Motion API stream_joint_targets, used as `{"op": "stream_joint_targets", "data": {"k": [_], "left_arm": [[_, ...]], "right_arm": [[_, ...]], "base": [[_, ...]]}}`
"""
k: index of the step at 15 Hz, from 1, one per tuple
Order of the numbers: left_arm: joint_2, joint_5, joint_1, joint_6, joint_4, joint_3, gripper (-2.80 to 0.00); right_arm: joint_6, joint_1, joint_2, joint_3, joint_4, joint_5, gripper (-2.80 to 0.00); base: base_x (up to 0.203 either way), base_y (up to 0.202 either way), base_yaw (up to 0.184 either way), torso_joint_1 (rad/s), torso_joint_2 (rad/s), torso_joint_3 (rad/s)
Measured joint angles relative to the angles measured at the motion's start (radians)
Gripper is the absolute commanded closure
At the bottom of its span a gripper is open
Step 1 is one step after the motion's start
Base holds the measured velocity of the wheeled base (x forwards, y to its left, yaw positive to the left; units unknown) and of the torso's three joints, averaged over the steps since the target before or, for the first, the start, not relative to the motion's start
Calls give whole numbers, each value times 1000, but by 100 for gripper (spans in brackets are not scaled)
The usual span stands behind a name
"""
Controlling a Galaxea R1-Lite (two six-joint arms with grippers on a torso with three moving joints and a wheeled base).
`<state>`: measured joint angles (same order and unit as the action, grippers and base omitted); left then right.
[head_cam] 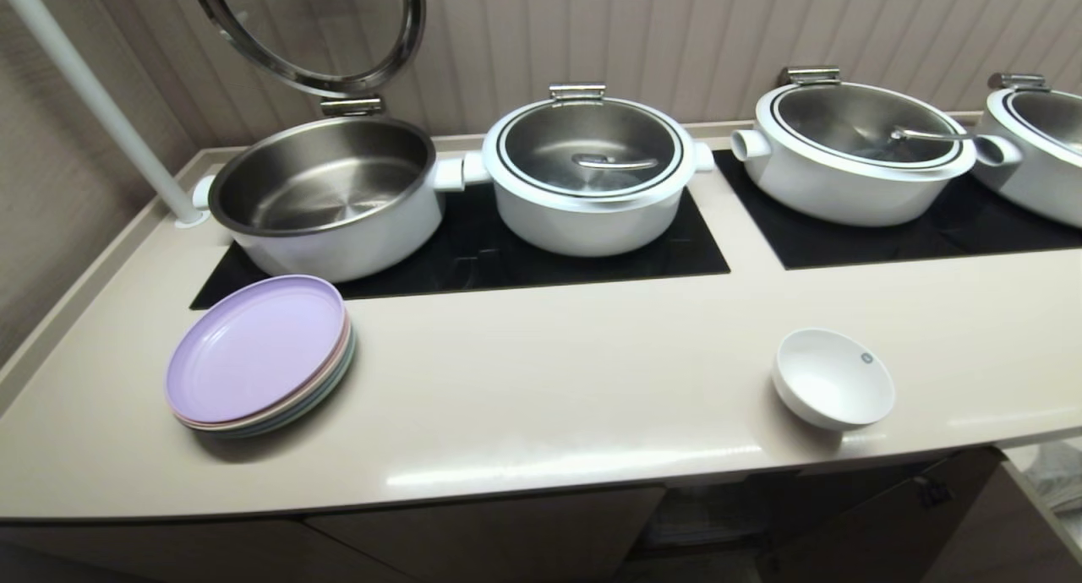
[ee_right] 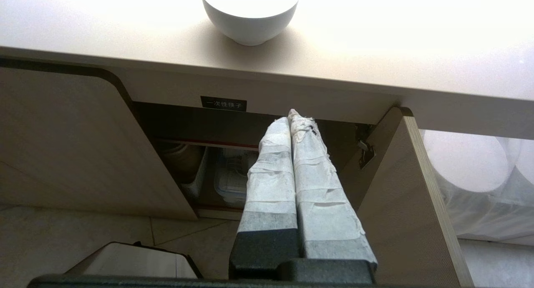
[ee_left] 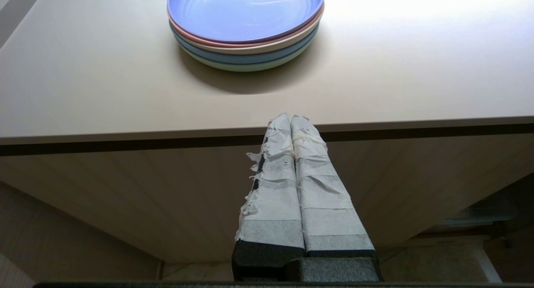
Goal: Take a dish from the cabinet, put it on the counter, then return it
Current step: Pick up the bowl from the table
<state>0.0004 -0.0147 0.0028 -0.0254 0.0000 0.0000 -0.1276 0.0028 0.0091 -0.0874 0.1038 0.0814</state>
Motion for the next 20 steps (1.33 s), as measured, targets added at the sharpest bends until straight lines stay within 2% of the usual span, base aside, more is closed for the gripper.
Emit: {"op": "stream_joint_targets", "data": {"k": [6,12,17,20], "left_arm": [[0,0,0,0,0,0,0],[0,0,0,0,0,0,0],[0,0,0,0,0,0,0],[0,0,0,0,0,0,0]], "right_arm": [[2,-21,56,-39,-45,2,0],[-9,-70,430,-37,-123,9,0],[-12,-89,330,66,-192,13,0],[-23,-92,293,83,-142,-17,0]], "base": [[0,0,0,0,0,0],[0,0,0,0,0,0],[0,0,0,0,0,0],[0,0,0,0,0,0]]}}
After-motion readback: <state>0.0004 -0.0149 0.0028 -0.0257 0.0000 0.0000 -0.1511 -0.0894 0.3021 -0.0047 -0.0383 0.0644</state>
